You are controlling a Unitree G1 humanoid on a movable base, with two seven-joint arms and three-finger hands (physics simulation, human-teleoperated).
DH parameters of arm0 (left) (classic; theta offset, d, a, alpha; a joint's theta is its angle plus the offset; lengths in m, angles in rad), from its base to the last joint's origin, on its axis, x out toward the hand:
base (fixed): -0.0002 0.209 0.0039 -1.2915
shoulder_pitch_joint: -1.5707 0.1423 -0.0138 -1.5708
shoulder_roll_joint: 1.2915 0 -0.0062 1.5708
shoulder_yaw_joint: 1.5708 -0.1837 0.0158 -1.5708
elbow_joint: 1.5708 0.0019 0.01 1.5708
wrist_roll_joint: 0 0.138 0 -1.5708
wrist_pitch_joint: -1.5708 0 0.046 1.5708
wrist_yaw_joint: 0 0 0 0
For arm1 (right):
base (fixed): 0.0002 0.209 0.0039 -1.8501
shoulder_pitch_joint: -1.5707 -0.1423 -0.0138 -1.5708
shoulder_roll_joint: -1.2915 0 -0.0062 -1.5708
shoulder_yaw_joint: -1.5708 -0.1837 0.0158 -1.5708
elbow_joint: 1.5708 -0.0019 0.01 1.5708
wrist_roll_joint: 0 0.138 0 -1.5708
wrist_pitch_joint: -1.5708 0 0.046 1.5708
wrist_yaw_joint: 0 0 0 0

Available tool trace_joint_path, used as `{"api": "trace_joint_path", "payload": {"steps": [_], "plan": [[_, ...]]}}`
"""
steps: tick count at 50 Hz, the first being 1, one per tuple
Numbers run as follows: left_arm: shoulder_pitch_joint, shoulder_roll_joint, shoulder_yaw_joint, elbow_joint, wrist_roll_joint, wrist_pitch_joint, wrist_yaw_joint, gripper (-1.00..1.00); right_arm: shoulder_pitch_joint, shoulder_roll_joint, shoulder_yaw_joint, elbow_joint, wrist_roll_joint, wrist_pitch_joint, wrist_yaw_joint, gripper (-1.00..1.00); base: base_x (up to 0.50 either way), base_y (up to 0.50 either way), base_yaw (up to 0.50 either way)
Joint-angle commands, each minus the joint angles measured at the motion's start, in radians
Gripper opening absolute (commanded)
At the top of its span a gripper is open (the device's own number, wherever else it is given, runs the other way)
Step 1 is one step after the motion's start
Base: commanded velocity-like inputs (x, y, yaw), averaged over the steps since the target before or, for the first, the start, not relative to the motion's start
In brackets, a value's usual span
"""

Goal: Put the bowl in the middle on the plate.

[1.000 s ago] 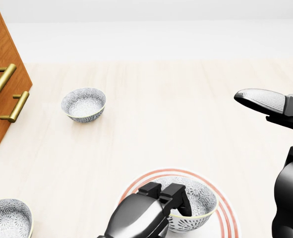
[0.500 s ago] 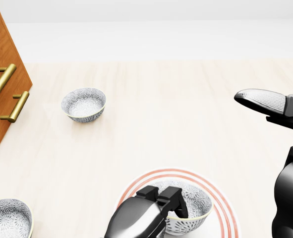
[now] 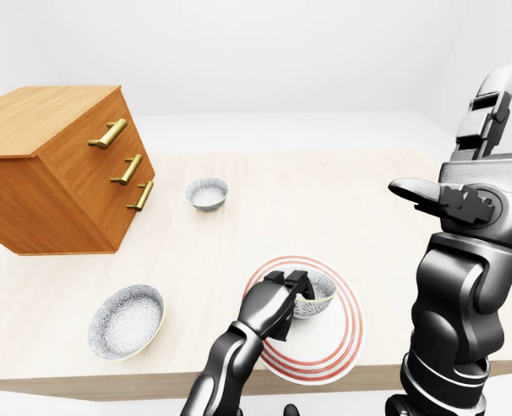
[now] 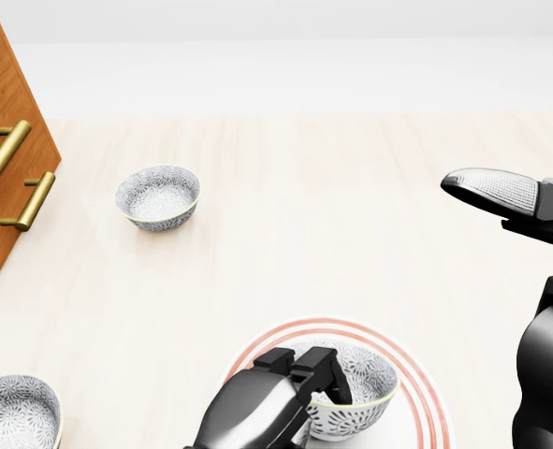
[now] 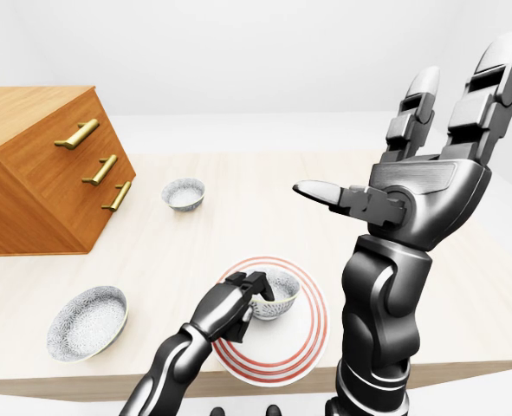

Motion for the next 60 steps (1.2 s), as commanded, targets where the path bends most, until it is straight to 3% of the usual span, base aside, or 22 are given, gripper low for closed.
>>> {"api": "trace_joint_path", "payload": {"steps": [1, 3, 13, 39, 40, 41, 49, 54, 56, 58, 60], "plan": [[0.002, -0.003, 0.0, 0.016, 0.046, 0.0, 0.011, -1.0, 0.0, 0.0, 0.0, 0.0, 0.0, 0.0, 0.0, 1.0, 0.0, 0.0, 0.0], [-0.02, 0.009, 0.004, 0.047, 0.075, 0.0, 0.042, -1.0, 0.001, 0.002, 0.004, -0.007, 0.0, 0.0, 0.0, 1.0, 0.0, 0.0, 0.0], [-0.014, 0.002, 0.019, 0.104, 0.108, 0.0, 0.055, -1.0, -0.002, 0.001, 0.001, -0.013, 0.002, 0.0, -0.004, 1.0, 0.0, 0.0, 0.0], [0.014, 0.006, 0.0, 0.113, 0.149, 0.0, 0.047, -1.0, -0.008, -0.004, -0.004, -0.013, 0.01, 0.0, -0.01, 1.0, 0.0, 0.0, 0.0], [0.019, 0.008, -0.003, 0.104, 0.149, 0.0, 0.036, 0.28, -0.007, -0.004, -0.004, -0.012, 0.01, 0.0, -0.01, 1.0, 0.0, 0.0, 0.0], [0.017, 0.008, -0.004, 0.103, 0.15, 0.0, 0.043, 0.98, -0.007, -0.004, -0.004, -0.012, 0.011, 0.0, -0.01, 1.0, 0.01, 0.0, 0.0], [0.036, 0.012, -0.019, 0.054, 0.136, 0.0, 0.005, 1.0, -0.005, -0.003, -0.002, -0.007, 0.007, 0.0, -0.008, 1.0, 0.0, 0.0, 0.0], [0.081, 0.018, -0.059, -0.153, 0.088, 0.0, -0.147, 1.0, -0.003, -0.004, -0.003, 0.0, 0.006, 0.0, -0.005, 1.0, 0.0, 0.0, 0.0], [0.079, 0.026, -0.069, -0.183, 0.085, 0.0, -0.163, 1.0, -0.004, -0.004, -0.003, 0.0, 0.005, 0.0, -0.005, 1.0, 0.0, 0.0, 0.0], [0.092, 0.033, -0.094, -0.275, 0.073, 0.03, -0.24, 1.0, -0.003, -0.003, -0.002, 0.001, 0.005, 0.0, -0.004, 1.0, 0.0, 0.0, 0.0], [0.097, 0.046, -0.113, -0.308, 0.077, 0.049, -0.248, 1.0, -0.002, -0.003, -0.002, 0.002, 0.003, 0.0, -0.003, 1.0, 0.0, 0.0, 0.0]]}}
